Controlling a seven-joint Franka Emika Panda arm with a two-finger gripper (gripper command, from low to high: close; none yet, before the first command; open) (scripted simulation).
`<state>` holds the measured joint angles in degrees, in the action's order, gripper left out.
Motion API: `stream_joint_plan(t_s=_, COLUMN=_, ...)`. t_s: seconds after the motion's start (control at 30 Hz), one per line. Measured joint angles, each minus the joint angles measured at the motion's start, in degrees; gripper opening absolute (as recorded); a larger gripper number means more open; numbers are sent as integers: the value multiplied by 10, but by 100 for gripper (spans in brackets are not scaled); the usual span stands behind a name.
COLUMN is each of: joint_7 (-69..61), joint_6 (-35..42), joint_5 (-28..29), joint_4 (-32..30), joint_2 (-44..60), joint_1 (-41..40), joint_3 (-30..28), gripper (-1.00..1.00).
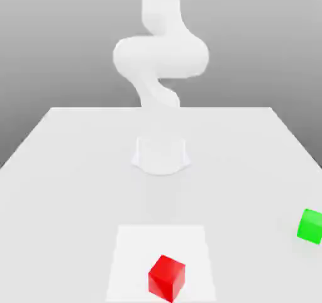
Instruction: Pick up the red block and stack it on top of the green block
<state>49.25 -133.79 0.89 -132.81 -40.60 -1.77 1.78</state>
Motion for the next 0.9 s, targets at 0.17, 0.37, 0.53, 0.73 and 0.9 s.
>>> stream_joint_plan(t_s=0.17, joint_7=72, joint_6=-41, joint_5=21, joint_4=-21, joint_2=108, joint_1=-32, joint_3=33, gripper=0)
stream_joint_plan(t_s=0.37, joint_7=157, joint_6=-89, joint_5=47, joint_4=-45, joint_2=233, joint_1=-60, joint_3=60, gripper=0)
stream_joint_plan(t_s=0.53, joint_7=223, joint_6=-129, joint_5=63, joint_4=-66, joint_2=337, joint_1=-70, joint_3=70, gripper=0)
stream_joint_plan(t_s=0.73, joint_7=283, joint_6=-178, joint_5=55, joint_4=-91, joint_2=458, joint_1=-69, joint_3=71, gripper=0)
stream_joint_plan(t_s=0.9, joint_7=312, joint_6=-239, joint_5=48, joint_4=-96, joint_2=558, joint_1=-60, joint_3=64, gripper=0)
